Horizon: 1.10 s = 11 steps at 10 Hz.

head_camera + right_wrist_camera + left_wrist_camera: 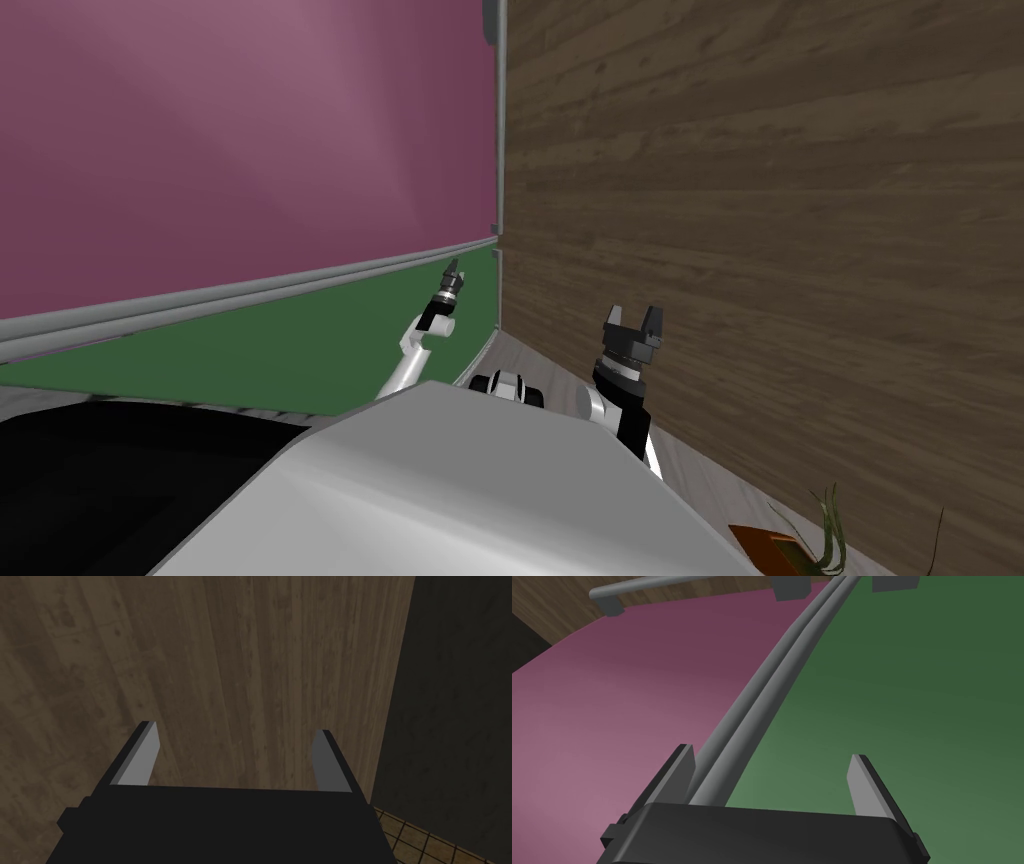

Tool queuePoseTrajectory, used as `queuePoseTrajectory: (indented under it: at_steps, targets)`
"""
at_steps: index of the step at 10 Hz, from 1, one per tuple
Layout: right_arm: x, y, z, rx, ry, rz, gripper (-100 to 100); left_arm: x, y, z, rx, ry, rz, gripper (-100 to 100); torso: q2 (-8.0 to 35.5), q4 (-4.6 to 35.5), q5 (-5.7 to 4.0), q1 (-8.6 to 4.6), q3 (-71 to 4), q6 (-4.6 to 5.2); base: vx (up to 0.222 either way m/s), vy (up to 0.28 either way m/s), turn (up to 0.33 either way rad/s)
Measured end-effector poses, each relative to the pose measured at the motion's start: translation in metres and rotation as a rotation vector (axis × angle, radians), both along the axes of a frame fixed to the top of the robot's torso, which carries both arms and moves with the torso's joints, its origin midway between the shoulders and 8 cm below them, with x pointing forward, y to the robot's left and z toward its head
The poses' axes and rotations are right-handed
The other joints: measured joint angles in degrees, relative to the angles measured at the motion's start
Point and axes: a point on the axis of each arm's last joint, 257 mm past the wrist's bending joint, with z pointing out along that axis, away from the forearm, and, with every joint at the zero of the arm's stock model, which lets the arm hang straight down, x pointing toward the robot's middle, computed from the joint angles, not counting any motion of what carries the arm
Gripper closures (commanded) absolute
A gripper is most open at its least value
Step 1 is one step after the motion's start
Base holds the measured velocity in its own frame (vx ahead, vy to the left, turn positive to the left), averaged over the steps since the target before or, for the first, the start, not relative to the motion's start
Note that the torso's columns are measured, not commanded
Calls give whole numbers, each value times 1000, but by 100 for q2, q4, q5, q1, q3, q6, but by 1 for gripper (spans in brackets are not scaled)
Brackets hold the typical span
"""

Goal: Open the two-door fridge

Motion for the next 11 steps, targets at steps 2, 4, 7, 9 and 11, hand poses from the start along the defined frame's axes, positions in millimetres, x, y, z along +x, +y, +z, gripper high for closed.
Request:
queuePoseTrajectory:
  at_steps: [2, 4, 7, 9, 11]
  targets:
    - [0, 0, 0, 0, 0, 0, 0, 17, 6, 0, -19, 13, -1, -100, -6, -1, 1, 4, -3, 1, 24, -64, 47]
    - [0, 0, 0, 0, 0, 0, 0, 31, 9, 0, -39, 28, -2, -100, -17, -5, 1, 4, -11, 0, 19, -62, 40]
    - [0, 0, 0, 0, 0, 0, 0, 55, 15, 4, -73, 47, -5, -100, -38, -5, 1, 17, -26, 5, 22, -71, 52]
    - [0, 0, 0, 0, 0, 0, 0, 71, 20, 9, -99, 60, -6, -100, -31, -9, 2, 13, -21, 3, 23, -63, 54]
    - [0, 0, 0, 0, 0, 0, 0, 85, 24, 10, -128, 77, -8, -100, -43, -7, 3, 20, -29, 5, 16, -46, 7]
